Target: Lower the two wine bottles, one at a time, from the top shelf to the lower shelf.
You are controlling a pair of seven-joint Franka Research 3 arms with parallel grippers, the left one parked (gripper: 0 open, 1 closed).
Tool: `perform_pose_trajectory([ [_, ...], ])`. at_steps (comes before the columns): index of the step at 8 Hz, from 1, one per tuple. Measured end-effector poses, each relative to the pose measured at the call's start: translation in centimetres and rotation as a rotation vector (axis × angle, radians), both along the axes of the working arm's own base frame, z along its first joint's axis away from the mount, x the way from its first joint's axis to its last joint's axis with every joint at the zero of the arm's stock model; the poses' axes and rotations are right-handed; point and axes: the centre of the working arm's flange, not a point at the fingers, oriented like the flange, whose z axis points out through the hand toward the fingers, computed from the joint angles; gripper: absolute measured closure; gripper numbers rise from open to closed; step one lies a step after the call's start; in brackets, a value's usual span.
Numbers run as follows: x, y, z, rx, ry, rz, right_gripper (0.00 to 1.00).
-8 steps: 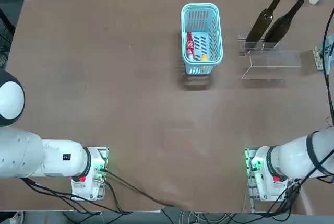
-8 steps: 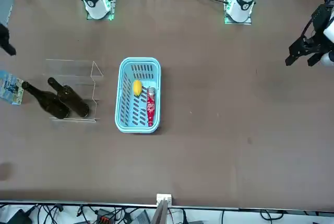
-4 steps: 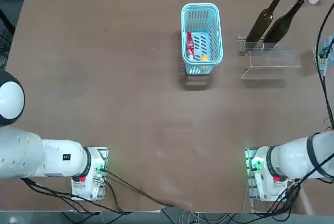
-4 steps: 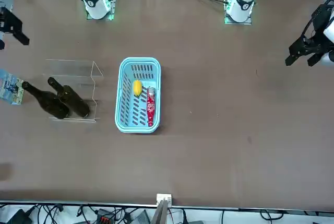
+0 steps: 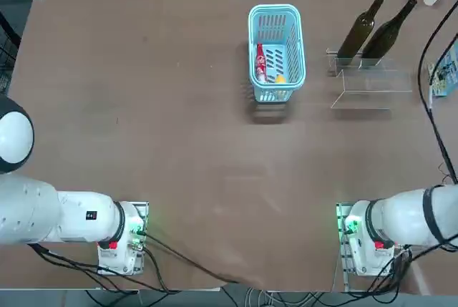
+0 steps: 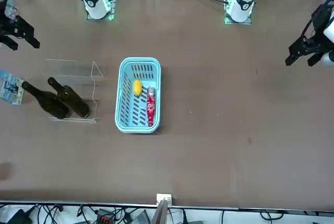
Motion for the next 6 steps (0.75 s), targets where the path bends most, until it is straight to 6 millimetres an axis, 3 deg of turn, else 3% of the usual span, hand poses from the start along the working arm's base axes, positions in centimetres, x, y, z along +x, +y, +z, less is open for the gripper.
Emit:
perform_pose_trajectory([
  [6,-0.05,0.0,-1.06,-0.001,-0.001,-0.03,0.0],
])
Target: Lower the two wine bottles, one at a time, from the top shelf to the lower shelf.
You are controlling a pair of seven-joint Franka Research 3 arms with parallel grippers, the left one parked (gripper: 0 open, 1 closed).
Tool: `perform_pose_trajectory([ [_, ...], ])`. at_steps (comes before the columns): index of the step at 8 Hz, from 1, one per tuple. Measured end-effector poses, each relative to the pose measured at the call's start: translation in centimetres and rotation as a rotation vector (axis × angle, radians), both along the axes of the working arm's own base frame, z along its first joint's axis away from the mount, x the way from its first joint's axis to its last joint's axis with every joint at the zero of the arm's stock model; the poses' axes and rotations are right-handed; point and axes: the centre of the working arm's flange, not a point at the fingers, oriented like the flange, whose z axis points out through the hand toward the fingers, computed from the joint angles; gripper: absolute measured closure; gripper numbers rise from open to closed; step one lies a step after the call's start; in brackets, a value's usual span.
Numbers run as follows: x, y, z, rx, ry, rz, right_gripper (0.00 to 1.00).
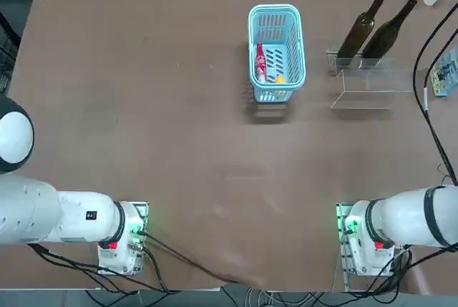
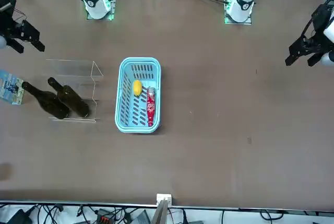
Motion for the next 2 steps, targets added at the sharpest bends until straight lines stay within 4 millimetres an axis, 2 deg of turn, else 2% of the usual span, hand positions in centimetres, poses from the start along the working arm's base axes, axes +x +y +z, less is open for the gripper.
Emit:
perform_pose_trajectory([
  [2,0.17,-0.08,-0.23,-0.001,0.002,-0.032,0.0],
])
